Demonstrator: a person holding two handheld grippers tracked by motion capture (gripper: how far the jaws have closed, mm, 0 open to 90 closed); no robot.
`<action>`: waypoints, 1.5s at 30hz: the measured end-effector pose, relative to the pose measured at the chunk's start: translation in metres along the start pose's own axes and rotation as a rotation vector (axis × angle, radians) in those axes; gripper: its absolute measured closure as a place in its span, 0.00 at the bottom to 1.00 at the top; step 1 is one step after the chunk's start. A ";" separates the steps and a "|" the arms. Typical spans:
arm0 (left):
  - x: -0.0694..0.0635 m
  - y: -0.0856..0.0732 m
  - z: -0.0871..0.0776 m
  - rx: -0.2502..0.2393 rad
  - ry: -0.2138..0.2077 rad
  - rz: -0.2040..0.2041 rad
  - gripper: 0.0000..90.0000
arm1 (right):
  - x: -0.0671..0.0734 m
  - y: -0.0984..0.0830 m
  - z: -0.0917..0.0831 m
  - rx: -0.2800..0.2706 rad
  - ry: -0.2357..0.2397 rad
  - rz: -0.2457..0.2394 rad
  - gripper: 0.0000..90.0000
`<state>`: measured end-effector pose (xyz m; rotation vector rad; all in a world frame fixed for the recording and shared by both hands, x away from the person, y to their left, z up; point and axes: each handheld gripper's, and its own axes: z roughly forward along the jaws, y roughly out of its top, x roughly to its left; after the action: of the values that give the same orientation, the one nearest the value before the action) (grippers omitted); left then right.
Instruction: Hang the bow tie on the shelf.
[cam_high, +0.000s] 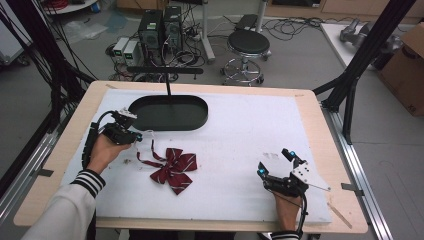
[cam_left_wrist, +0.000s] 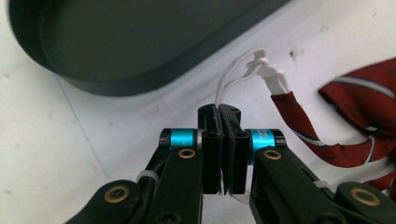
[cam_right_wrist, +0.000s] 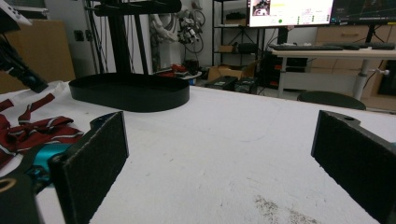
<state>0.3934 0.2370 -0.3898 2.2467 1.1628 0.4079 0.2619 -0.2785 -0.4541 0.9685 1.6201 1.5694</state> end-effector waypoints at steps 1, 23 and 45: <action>0.000 0.001 -0.002 -0.013 -0.001 0.000 0.97 | 0.000 0.000 0.000 0.000 0.000 0.000 0.03; 0.002 0.013 -0.040 -0.343 0.069 0.031 0.97 | 0.000 0.000 0.000 0.001 -0.002 0.004 0.03; 0.008 0.053 -0.063 -0.550 0.053 0.029 0.97 | 0.001 0.000 0.000 0.005 -0.001 0.008 0.03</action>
<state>0.4005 0.2407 -0.3074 1.7810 0.9040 0.7069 0.2611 -0.2780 -0.4542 0.9786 1.6222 1.5709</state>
